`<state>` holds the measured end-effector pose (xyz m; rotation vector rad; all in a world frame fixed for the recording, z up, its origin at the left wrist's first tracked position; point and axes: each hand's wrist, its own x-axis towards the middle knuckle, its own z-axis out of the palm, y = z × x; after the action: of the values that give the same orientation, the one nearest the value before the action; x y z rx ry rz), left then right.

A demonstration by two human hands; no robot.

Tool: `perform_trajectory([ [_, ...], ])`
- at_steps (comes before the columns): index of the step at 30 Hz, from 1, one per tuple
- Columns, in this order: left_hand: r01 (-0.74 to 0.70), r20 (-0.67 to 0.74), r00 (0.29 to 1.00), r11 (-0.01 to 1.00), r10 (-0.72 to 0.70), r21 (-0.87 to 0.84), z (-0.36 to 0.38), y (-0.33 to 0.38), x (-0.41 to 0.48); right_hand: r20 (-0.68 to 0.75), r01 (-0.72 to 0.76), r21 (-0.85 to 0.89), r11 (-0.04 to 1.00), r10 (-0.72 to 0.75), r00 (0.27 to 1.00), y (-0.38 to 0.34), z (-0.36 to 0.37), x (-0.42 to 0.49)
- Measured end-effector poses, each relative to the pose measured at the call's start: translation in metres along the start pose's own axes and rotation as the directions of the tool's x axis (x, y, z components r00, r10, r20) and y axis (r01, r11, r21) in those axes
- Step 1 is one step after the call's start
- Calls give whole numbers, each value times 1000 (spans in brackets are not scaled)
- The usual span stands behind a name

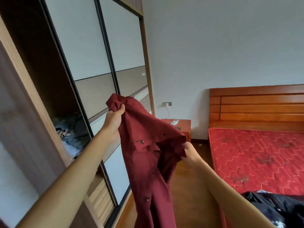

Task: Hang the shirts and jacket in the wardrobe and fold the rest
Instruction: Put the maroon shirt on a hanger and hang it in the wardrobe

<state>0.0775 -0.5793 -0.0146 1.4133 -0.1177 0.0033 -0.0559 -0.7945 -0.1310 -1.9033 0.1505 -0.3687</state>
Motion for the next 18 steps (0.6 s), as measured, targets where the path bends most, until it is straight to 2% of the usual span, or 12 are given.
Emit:
perform_trajectory([
  [3, 57, -150, 988, 986, -33, 158, -44, -10, 31, -76, 10, 30, 999, -8, 997, -4, -7, 49],
  [4, 90, -195, 980, 962, -40, 257, -54, -13, 38, -97, 7, 38, 999, -3, 995, -11, -9, 65],
  [5, 133, -246, 969, 912, -36, 389, -61, -16, 45, -100, 21, 46, 999, -17, 995, -22, -10, 77],
  [7, 184, -282, 959, 724, 15, 665, -62, -18, 51, -65, 59, 63, 996, -55, 996, -41, -7, 103],
  [8, 156, -240, 970, 674, 33, 722, -55, -16, 49, -41, 81, 56, 995, -78, 996, -51, -3, 114],
  [9, 68, -130, 990, 663, 45, 746, -46, -12, 45, -18, 113, 39, 993, -113, 993, -61, 2, 126],
  [10, -50, 29, 999, 696, 41, 716, -37, -12, 45, 10, 147, 22, 989, -147, 989, -70, 9, 137],
  [11, -152, 188, 982, 743, 36, 651, -22, -10, 40, 40, 186, 7, 983, -186, 982, -81, 16, 146],
  [13, -308, 396, 914, 784, 87, 539, 2, -17, 41, 106, 242, -20, 970, -239, 965, -97, 33, 163],
  [16, -467, 421, 871, 693, 253, 549, 28, -29, 61, 159, 321, -75, 944, -306, 939, -113, 51, 185],
  [18, -502, 405, 858, 677, 315, 538, 30, -30, 78, 176, 354, -105, 929, -333, 926, -114, 54, 202],
])
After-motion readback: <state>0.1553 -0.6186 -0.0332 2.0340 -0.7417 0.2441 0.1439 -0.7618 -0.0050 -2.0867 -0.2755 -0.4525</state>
